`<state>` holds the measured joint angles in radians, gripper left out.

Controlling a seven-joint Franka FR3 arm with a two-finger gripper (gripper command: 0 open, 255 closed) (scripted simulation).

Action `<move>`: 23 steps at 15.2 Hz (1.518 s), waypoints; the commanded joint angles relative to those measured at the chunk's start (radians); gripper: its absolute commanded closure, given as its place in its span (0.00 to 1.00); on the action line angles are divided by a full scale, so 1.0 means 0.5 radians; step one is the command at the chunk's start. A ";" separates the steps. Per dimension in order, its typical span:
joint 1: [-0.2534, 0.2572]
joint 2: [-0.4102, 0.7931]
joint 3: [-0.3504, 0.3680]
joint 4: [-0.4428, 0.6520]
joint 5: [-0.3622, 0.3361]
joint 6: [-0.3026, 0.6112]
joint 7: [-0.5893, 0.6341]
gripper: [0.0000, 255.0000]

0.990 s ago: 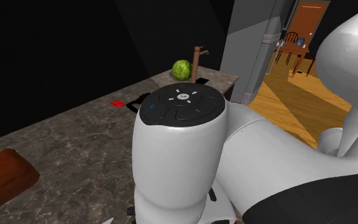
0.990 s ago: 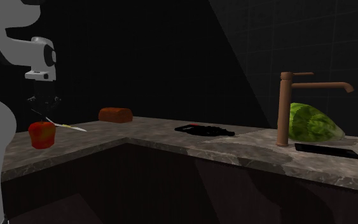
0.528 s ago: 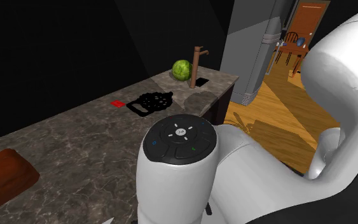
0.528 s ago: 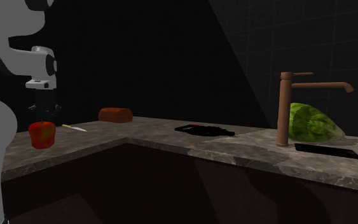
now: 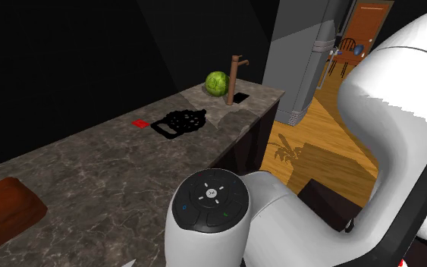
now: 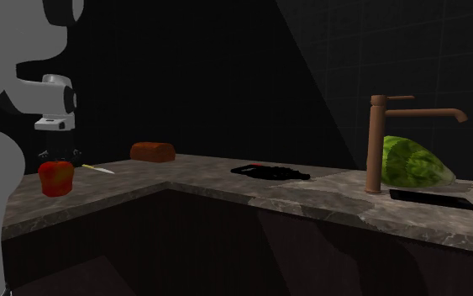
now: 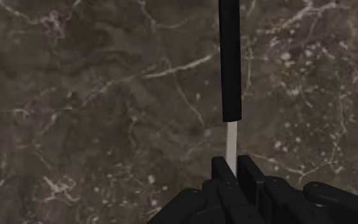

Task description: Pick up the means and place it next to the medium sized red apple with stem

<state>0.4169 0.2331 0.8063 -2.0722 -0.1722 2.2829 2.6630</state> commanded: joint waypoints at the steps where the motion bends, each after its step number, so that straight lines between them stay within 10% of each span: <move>1: 0.003 0.015 -0.008 -0.016 -0.017 0.027 0.007 1.00; 7: 0.003 0.015 -0.008 -0.016 -0.017 0.027 0.007 1.00; 8: 0.003 0.015 -0.008 -0.016 -0.017 0.027 0.007 0.00; 23: -0.071 -0.171 0.053 0.071 0.168 -0.186 -0.119 0.00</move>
<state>0.3816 0.1477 0.8329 -2.0368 -0.0885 2.1902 2.6040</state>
